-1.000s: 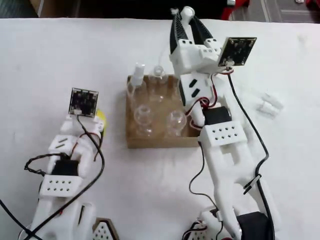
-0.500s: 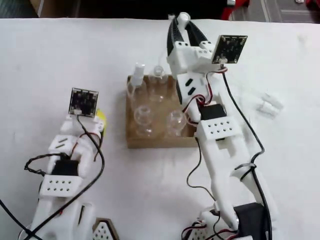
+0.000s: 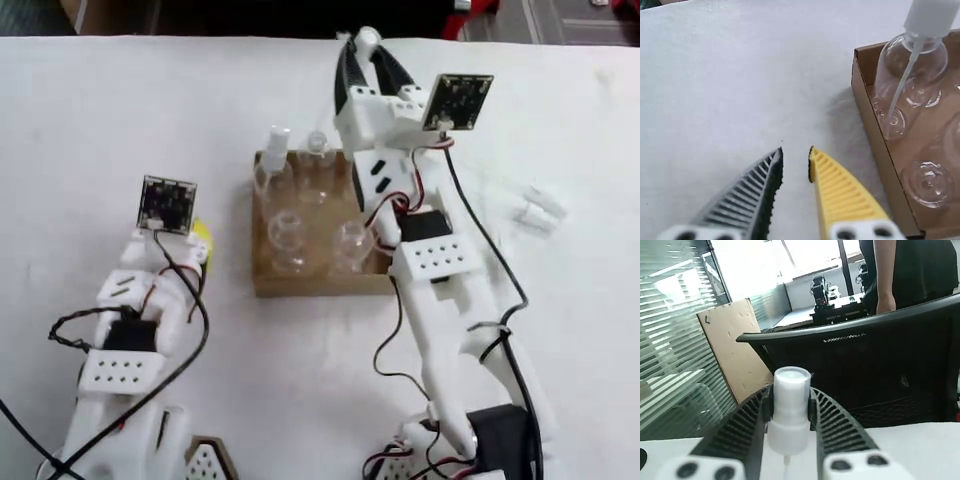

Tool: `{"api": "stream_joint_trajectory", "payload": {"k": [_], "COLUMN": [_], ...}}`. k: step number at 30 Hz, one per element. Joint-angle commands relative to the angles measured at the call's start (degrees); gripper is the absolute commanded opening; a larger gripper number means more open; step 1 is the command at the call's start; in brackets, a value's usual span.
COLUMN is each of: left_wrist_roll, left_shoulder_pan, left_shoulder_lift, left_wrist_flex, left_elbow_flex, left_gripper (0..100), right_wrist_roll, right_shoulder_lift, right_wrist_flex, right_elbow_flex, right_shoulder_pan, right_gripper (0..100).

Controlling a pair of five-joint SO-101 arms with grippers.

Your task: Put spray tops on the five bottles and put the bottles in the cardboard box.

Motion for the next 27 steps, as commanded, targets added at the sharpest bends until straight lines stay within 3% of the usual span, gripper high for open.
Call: {"api": "stream_joint_trajectory", "payload": {"k": [1,7,27], "left_wrist_roll": [-0.7,-0.7,-0.7], "left_shoulder_pan": [0.3,0.3,0.3], "left_shoulder_lift": [0.0,0.0,0.0], "left_wrist_flex": [-2.0,-2.0,-2.0], "left_elbow_flex": [-0.8,-0.8,-0.8], "left_gripper": [9,9,9], "right_wrist_roll": [2.0,11.2,11.5], "right_shoulder_lift": [-0.2,4.2,5.9], "right_wrist_flex": [-1.1,-1.5,-3.8], "right_elbow_flex": [-0.3,0.1,3.3], "right_shoulder_pan": [-1.1,-2.7,-5.1], "right_gripper": [1.5,1.5,1.5]}}
